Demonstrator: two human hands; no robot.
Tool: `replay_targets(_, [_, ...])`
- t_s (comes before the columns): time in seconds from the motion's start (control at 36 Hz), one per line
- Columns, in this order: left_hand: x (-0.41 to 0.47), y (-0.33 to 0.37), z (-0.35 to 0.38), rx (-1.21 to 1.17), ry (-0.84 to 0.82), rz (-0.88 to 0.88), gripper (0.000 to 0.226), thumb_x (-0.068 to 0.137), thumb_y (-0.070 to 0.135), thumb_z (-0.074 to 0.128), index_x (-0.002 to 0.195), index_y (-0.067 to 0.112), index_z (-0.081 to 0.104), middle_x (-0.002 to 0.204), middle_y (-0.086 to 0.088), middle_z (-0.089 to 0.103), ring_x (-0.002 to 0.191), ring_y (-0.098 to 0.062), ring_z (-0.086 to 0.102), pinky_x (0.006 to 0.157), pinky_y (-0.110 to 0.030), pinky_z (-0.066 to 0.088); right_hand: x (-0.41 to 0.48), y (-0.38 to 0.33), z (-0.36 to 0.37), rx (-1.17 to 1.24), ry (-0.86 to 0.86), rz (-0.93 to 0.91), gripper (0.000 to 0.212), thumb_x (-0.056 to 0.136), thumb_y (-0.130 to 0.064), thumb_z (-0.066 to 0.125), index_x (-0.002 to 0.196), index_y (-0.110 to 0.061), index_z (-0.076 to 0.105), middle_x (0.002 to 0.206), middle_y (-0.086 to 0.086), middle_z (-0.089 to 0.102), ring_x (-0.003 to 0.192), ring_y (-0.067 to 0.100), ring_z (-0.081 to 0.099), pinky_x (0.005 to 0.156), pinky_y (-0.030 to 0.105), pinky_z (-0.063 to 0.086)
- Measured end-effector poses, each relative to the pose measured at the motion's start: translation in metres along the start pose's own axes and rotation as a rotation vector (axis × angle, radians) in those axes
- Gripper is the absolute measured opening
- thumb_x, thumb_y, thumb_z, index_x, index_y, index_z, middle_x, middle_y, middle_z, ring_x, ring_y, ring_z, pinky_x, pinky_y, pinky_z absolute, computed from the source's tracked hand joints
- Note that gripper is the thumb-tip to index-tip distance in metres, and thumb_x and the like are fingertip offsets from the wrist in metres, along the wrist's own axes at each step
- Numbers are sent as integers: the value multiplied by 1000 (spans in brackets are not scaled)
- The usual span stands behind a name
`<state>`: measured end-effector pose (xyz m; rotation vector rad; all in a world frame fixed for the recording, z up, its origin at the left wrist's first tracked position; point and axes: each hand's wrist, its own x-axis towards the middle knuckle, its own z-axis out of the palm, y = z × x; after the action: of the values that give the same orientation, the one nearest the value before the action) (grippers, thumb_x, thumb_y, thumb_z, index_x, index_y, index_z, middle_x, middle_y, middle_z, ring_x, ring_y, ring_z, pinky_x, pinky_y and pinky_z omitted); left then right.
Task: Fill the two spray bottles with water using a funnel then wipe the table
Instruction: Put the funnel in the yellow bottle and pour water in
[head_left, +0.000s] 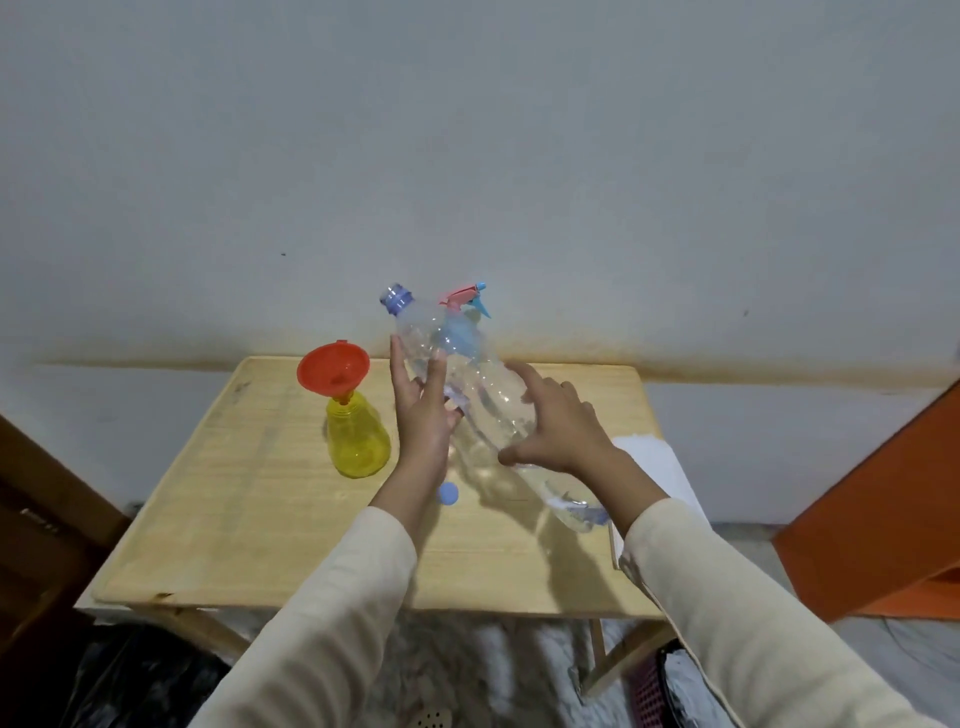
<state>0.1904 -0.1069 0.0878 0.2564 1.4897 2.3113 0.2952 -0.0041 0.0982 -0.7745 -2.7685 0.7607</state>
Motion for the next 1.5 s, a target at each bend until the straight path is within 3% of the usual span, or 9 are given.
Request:
replay_targets(0.14, [9,0,32,157,-145,110,59,86,42,63,131,60,29,136,-6,48,107,-24,55,63,-27,53,3,28,4,177,100,41,108,53,-37,83,140,-39,18,113,-5,47,110,21,44,89,41,42])
replay_targets(0.28, [17,-4,69,253,-300,207,58,89,27,64,134,48,34,130,22,46,122,-12,46,98,-40,43,13,55,6,345,136,81,120,52,-40,89,142,-33,10,120,4,43,115,22,43,97,40,43])
replay_targets(0.33, [20,-7,80,312,-375,237,58,90,24,62,131,52,32,140,4,43,127,-14,44,103,-35,41,17,65,7,396,143,95,120,57,-39,88,144,-29,6,127,6,40,120,20,40,102,38,40])
replay_targets(0.56, [48,-22,95,414,-557,215,63,91,23,62,131,54,25,131,8,39,124,-21,47,87,-13,44,42,89,16,424,225,143,115,66,-36,83,146,-22,1,138,6,35,129,16,35,102,31,38])
replay_targets(0.78, [57,-35,99,487,-678,212,70,88,27,63,123,74,24,128,29,34,126,-2,40,109,-37,37,54,104,26,482,255,177,111,67,-36,82,145,-26,3,148,3,28,137,16,31,108,35,36])
replay_targets(0.94, [49,-41,93,533,-746,201,71,81,35,66,125,72,24,132,28,33,129,-2,38,110,-39,36,48,114,34,531,317,210,97,62,-20,87,131,-28,18,132,-7,36,121,6,42,85,-1,35])
replay_targets(1.19, [40,-39,85,673,-741,280,78,87,33,65,129,71,11,142,25,28,134,-2,33,109,-34,34,37,111,34,498,311,191,102,64,-22,85,142,-16,19,133,-7,31,129,11,34,101,20,31])
replay_targets(1.28, [33,-34,86,752,-737,313,77,90,36,60,131,68,3,150,16,23,137,0,27,107,-26,29,30,109,26,468,268,188,98,71,-23,81,145,-16,16,130,-8,29,124,5,31,98,15,26])
replay_targets(1.5, [21,-18,90,1043,-678,458,75,94,35,53,149,33,2,156,6,17,142,-7,19,103,-16,19,23,87,-22,172,131,223,69,87,-25,63,140,-1,27,144,14,31,133,27,32,103,29,30])
